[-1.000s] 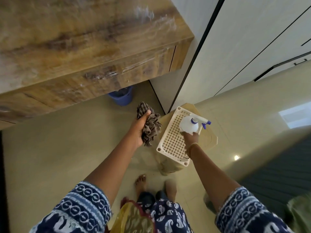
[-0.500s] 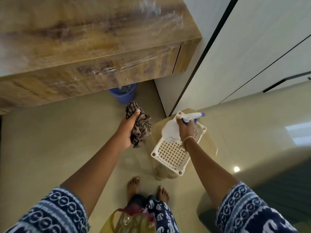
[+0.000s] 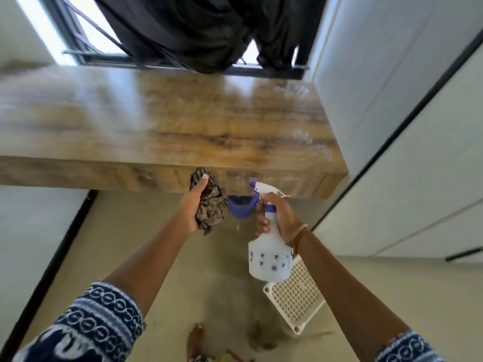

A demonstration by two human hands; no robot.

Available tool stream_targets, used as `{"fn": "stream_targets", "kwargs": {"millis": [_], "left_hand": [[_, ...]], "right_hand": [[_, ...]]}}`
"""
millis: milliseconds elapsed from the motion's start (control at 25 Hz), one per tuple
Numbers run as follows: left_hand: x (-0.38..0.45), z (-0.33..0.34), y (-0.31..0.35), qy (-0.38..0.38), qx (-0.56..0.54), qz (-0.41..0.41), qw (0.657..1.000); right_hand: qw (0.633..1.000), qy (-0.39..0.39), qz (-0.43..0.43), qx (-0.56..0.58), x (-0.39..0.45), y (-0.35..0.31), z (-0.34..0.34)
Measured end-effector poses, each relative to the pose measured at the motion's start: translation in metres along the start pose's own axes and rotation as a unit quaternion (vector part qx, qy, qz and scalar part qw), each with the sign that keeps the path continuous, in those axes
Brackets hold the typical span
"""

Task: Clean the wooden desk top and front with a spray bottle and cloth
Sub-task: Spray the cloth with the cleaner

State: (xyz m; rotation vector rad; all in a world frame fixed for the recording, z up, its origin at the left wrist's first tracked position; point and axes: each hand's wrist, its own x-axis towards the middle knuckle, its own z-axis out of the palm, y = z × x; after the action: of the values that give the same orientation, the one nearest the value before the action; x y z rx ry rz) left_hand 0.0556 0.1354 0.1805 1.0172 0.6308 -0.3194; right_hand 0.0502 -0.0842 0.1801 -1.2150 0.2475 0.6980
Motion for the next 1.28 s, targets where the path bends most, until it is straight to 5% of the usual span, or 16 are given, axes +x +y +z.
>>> {"fn": "stream_targets", "kwargs": {"millis": [320,600,1280], "left_hand": [[-0.005,-0.094,0.145,-0.028,-0.02,0.077,0.996],[0.031,-0.149,0.236,-0.038,-0.003,0.107,0.994],[0.182,-0.177,0.358,0.013,-0.007,0.107,0.994]], "right_hand": [[0.976,-0.122,-0.108,-0.146,0.063,-0.074,0.161],[0.965,-0.137,-0.149,-0.166,0.124,-0.111,0.261],[0.923,-0.141,-0.179,-0.312,0.331,-0.204,0.311]]}}
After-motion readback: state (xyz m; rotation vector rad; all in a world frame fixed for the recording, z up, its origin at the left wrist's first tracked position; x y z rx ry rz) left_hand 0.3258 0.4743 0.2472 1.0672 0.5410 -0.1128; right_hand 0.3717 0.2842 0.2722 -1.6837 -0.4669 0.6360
